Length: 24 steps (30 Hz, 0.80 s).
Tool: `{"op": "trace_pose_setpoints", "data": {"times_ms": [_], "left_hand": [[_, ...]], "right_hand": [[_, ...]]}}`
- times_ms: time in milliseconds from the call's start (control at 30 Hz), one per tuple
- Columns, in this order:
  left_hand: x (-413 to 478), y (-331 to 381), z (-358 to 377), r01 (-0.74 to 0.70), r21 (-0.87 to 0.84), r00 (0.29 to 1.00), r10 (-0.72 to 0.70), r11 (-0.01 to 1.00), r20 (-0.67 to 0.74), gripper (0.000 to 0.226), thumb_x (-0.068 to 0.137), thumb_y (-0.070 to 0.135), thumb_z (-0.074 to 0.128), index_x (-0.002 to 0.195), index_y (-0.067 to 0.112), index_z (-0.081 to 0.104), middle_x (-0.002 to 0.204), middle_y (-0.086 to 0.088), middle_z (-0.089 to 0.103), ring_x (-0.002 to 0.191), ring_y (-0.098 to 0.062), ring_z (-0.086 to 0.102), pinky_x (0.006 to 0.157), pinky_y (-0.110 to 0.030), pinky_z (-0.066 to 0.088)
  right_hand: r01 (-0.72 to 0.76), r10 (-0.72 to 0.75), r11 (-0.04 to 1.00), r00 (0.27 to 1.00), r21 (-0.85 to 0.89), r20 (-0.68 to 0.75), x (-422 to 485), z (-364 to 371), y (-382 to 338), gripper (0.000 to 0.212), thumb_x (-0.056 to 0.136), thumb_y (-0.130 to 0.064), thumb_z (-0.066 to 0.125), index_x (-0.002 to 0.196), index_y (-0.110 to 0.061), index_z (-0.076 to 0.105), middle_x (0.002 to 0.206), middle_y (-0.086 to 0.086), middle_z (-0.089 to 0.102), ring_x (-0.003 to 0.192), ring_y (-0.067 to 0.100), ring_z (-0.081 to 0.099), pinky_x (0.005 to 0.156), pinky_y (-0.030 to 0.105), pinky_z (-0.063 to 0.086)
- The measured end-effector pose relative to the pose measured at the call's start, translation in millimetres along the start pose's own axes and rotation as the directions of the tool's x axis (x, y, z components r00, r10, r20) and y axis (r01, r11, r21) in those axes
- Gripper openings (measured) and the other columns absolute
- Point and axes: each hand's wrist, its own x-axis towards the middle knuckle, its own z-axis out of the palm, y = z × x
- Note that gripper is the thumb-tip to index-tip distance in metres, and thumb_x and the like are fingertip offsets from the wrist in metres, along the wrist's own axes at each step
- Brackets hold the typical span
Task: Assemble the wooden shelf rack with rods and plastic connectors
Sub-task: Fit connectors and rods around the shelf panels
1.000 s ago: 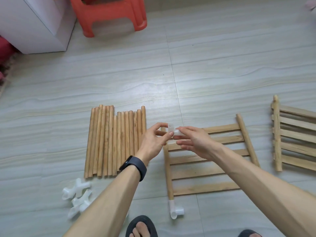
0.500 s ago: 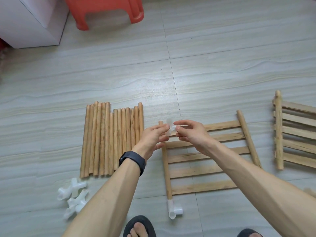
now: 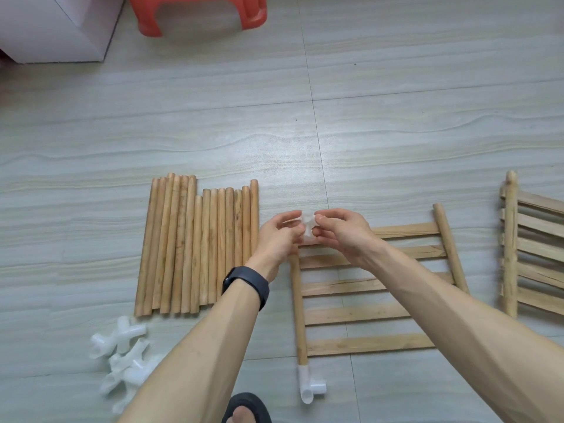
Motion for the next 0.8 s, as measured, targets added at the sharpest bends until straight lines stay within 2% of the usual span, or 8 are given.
{"op": "trace_pose_setpoints", "data": {"times_ms": [67, 133, 267, 433, 500, 633, 700, 800], "left_hand": [[5.8, -4.1, -0.1, -0.092, 0.080, 0.972, 0.107, 0.993, -0.211, 0.028, 0.090, 0.006, 0.067, 0.115, 0.021, 0.068, 0.113, 0.001, 0.068, 0.097, -0.009, 0.065, 0.083, -0.022, 0.053], [12.0, -7.2, -2.3, -0.080, 0.149, 0.945, 0.122, 0.986, -0.302, 0.029, 0.088, 0.011, 0.069, 0.113, 0.025, 0.064, 0.112, 0.004, 0.064, 0.102, -0.009, 0.063, 0.090, -0.029, 0.051], [24.5, -11.6, -4.2, 0.047, 0.292, 0.993, -0.013, 0.955, -0.115, 0.046, 0.089, 0.020, 0.073, 0.131, 0.019, 0.055, 0.118, -0.002, 0.064, 0.109, -0.023, 0.065, 0.098, -0.043, 0.053], [33.0, -19.5, -4.7, -0.010, 0.375, 0.998, 0.033, 0.927, -0.055, 0.038, 0.088, 0.008, 0.072, 0.118, 0.025, 0.056, 0.099, 0.004, 0.070, 0.088, -0.012, 0.067, 0.070, -0.019, 0.048], [32.9, -21.1, -5.0, -0.018, 0.394, 0.999, 0.037, 0.919, -0.040, 0.041, 0.087, 0.008, 0.072, 0.120, 0.026, 0.055, 0.095, 0.005, 0.068, 0.085, -0.012, 0.065, 0.069, -0.020, 0.046], [31.3, -25.1, -5.1, -0.027, 0.359, 0.999, 0.041, 0.933, -0.031, 0.042, 0.092, 0.017, 0.070, 0.131, 0.019, 0.053, 0.097, 0.002, 0.068, 0.087, -0.017, 0.065, 0.082, -0.033, 0.053], [30.3, -25.2, -6.7, -0.030, 0.342, 0.999, 0.040, 0.939, -0.021, 0.044, 0.093, 0.017, 0.070, 0.133, 0.018, 0.052, 0.094, 0.004, 0.067, 0.081, -0.016, 0.064, 0.070, -0.029, 0.050], [28.1, -22.3, -7.6, -0.024, 0.350, 1.000, 0.026, 0.937, -0.002, 0.049, 0.090, 0.010, 0.071, 0.134, 0.018, 0.052, 0.097, 0.005, 0.066, 0.077, -0.015, 0.063, 0.057, -0.021, 0.043]], "right_hand": [[0.054, -0.058, 0.996, 0.997, -0.077, -0.057, 11.0, 2.7, -3.6, 0.014, 0.099, -0.005, 0.062, 0.112, -0.003, 0.065, 0.081, 0.008, 0.066, 0.070, 0.015, 0.066, 0.071, 0.025, 0.060], [0.074, -0.084, 0.990, 0.993, -0.122, -0.079, 20.4, 5.3, -8.0, 0.015, 0.102, -0.006, 0.058, 0.115, -0.006, 0.065, 0.086, 0.008, 0.065, 0.073, 0.015, 0.066, 0.070, 0.026, 0.058], [0.066, -0.081, 0.984, 0.993, -0.166, -0.083, 32.7, 13.4, -9.9, 0.012, 0.104, -0.012, 0.054, 0.107, -0.018, 0.064, 0.104, 0.007, 0.066, 0.081, 0.018, 0.068, 0.069, 0.029, 0.057], [0.036, -0.046, 0.990, 0.996, -0.136, -0.070, 38.1, 21.1, -5.8, 0.014, 0.105, -0.012, 0.050, 0.104, -0.020, 0.062, 0.104, 0.009, 0.069, 0.082, 0.018, 0.070, 0.074, 0.028, 0.056], [0.019, -0.025, 0.995, 0.997, -0.093, -0.070, 39.6, 21.4, -4.4, 0.015, 0.106, -0.009, 0.049, 0.109, -0.015, 0.062, 0.100, 0.010, 0.067, 0.080, 0.017, 0.068, 0.075, 0.026, 0.056], [-0.022, 0.028, 0.994, 0.998, 0.111, -0.055, 41.2, 17.8, -8.0, 0.015, 0.103, 0.000, 0.050, 0.110, -0.008, 0.061, 0.103, 0.012, 0.065, 0.089, 0.019, 0.067, 0.076, 0.025, 0.056], [-0.005, 0.015, 0.988, 0.998, 0.152, -0.064, 42.8, 16.9, -9.6, 0.015, 0.101, 0.003, 0.052, 0.105, -0.008, 0.061, 0.102, 0.013, 0.065, 0.093, 0.022, 0.067, 0.080, 0.027, 0.056], [0.038, -0.036, 0.999, 0.994, 0.020, -0.104, 46.3, 17.3, -7.5, 0.016, 0.100, 0.003, 0.053, 0.108, -0.007, 0.061, 0.102, 0.014, 0.065, 0.093, 0.025, 0.066, 0.081, 0.028, 0.057]]}}
